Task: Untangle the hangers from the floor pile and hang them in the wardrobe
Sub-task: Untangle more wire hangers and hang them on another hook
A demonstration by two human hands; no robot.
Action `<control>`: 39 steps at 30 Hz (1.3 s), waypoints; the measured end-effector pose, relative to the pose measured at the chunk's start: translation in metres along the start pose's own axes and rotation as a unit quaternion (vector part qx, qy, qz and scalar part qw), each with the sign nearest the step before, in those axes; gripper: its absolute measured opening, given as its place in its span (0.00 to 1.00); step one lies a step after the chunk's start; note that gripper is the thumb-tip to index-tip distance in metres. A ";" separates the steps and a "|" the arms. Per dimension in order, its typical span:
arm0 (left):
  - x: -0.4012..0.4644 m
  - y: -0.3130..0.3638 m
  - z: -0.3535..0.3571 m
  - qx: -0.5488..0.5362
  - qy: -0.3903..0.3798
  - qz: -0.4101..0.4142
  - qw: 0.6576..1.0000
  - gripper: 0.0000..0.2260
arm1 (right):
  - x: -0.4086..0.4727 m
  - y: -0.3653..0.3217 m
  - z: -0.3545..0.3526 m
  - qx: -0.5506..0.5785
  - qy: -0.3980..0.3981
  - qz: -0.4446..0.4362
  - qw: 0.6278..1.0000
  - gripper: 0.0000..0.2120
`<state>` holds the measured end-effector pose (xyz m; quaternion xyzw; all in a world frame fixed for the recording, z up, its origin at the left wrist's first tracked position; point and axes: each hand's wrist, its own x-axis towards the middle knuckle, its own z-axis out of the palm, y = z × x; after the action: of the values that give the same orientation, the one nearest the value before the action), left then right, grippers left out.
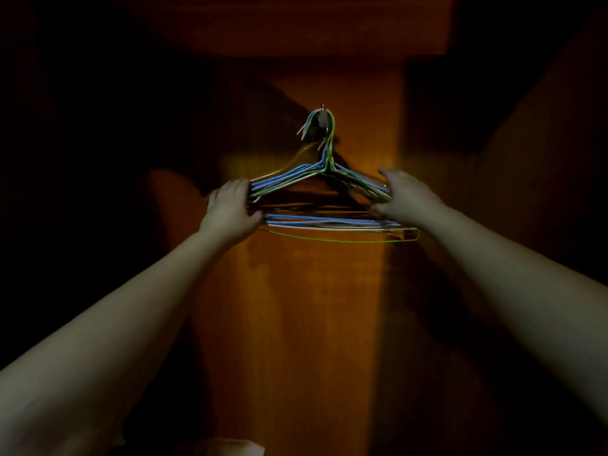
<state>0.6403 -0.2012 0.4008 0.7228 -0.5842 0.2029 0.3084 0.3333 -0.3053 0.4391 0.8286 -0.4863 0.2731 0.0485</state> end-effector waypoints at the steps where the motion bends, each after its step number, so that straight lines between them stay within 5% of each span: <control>1: -0.003 0.000 -0.002 -0.002 0.004 -0.005 1.000 0.33 | -0.003 -0.002 -0.003 0.007 0.017 -0.011 1.000 0.39; 6: -0.029 0.006 -0.011 -0.016 0.078 -0.016 0.997 0.28 | -0.026 -0.025 -0.008 0.054 0.129 -0.097 0.985 0.27; 8: -0.046 0.012 -0.016 -0.027 0.100 -0.021 0.994 0.24 | -0.039 -0.041 -0.002 0.089 0.115 -0.144 0.979 0.21; 14: -0.119 0.022 -0.036 -0.091 0.026 -0.085 0.992 0.13 | -0.083 -0.089 0.044 0.137 -0.092 -0.222 0.961 0.14; 22: -0.268 -0.007 -0.025 -0.127 -0.025 -0.254 0.959 0.11 | -0.161 -0.136 0.156 0.166 -0.310 -0.295 0.888 0.16; 32: -0.384 -0.065 0.023 -0.109 -0.066 -0.414 0.901 0.08 | -0.253 -0.179 0.258 0.296 -0.435 -0.209 0.824 0.14; 39: -0.390 -0.112 0.035 -0.151 -0.049 -0.488 0.858 0.06 | -0.254 -0.221 0.302 0.346 -0.421 -0.110 0.831 0.19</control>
<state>0.6550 0.0700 0.0967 0.8690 -0.1944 -0.0998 0.4440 0.5433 -0.0964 0.0974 0.8743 -0.2387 0.0414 -0.4206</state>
